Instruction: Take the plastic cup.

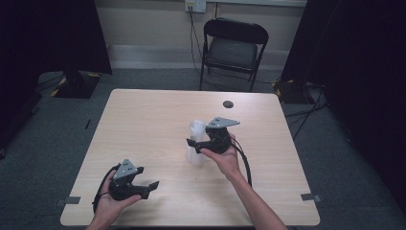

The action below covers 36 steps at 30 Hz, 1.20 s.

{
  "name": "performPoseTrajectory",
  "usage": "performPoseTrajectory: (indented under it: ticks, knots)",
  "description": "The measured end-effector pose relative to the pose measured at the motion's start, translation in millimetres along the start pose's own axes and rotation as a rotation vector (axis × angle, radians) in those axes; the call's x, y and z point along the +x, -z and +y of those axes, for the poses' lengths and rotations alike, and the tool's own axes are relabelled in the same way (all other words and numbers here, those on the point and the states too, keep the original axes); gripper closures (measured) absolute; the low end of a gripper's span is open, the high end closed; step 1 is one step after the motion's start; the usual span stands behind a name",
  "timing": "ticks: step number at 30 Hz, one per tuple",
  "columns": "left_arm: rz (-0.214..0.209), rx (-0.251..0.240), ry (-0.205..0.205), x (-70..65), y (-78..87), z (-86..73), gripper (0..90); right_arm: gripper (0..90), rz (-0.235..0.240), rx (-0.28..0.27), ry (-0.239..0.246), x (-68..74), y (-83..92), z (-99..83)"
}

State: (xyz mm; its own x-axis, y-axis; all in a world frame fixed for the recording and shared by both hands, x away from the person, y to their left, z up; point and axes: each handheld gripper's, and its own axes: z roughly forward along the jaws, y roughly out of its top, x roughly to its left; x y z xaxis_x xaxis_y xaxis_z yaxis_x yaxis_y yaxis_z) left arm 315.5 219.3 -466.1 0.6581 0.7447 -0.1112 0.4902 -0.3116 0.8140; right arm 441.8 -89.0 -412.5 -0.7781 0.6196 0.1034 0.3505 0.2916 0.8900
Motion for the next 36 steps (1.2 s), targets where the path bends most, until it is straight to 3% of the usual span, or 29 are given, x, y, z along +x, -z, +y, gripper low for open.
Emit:
performPoseTrajectory:
  ticks: [7,11,24,36]
  knots:
    - [0.000,0.008,-0.004,-0.3,-0.4,0.0,17.9,24.6,-0.005,0.011,-0.001,-2.3,-3.3,-7.6]
    - [-0.002,0.008,-0.002,-0.2,-0.5,-0.1,17.9,26.1,-0.014,0.013,0.033,0.3,-6.1,-8.8]
    - [0.001,0.008,0.001,0.8,-0.7,-0.5,17.9,28.7,-0.033,0.005,0.062,2.7,-8.2,-9.7]
    - [0.000,0.014,0.002,0.9,-1.4,-0.5,18.0,28.8,-0.028,-0.022,0.055,3.3,-5.1,-4.5]
